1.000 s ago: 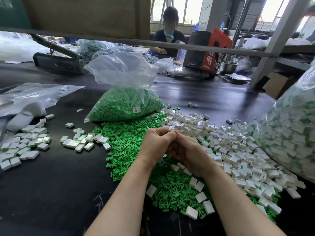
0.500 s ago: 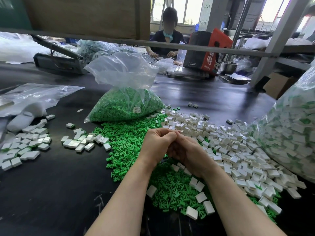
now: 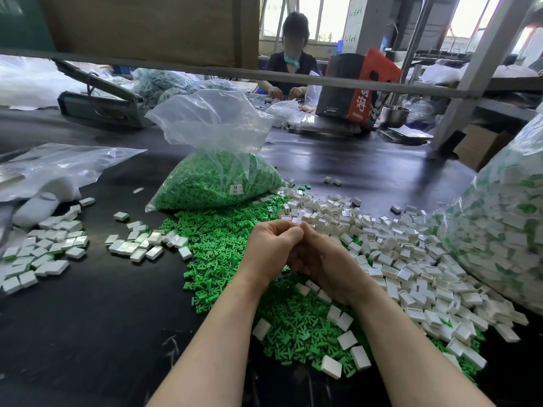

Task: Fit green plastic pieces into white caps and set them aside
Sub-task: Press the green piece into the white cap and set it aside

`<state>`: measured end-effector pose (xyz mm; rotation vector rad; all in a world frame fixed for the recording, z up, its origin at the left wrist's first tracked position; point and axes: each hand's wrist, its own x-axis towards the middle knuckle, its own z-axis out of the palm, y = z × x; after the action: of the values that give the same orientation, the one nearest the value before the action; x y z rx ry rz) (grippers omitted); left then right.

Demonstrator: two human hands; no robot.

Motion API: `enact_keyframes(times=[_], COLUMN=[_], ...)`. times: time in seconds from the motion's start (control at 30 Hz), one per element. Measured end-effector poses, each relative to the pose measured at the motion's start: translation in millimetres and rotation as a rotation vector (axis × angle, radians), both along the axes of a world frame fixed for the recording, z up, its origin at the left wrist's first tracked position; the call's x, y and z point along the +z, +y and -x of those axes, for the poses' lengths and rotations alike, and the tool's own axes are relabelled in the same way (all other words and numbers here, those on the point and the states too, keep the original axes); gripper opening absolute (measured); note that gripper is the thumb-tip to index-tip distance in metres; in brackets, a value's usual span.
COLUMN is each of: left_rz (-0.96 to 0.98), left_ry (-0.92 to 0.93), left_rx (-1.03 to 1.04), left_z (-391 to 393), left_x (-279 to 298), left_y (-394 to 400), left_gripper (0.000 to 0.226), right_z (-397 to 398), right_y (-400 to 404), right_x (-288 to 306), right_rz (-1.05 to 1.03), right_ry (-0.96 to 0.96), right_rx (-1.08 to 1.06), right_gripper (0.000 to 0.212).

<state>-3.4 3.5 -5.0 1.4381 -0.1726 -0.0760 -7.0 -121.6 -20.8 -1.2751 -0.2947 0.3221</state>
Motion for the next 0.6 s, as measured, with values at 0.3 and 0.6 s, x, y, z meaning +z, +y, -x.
enact_keyframes(times=[0.3, 0.6], left_rz=[-0.036, -0.041], left_ry=[-0.043, -0.060], left_rx=[-0.040, 0.001], left_z=[3.0, 5.6], left_x=[1.7, 3.7], left_y=[4.4, 0.5], left_gripper=[0.022, 0.023], right_z=[2.3, 3.3], right_y=[-0.1, 1.9], right_x=[1.5, 0.0], right_rz=[0.097, 0.014], right_ry=[-0.057, -0.046], right_rx=[-0.085, -0.126], right_gripper=[0.065, 0.035])
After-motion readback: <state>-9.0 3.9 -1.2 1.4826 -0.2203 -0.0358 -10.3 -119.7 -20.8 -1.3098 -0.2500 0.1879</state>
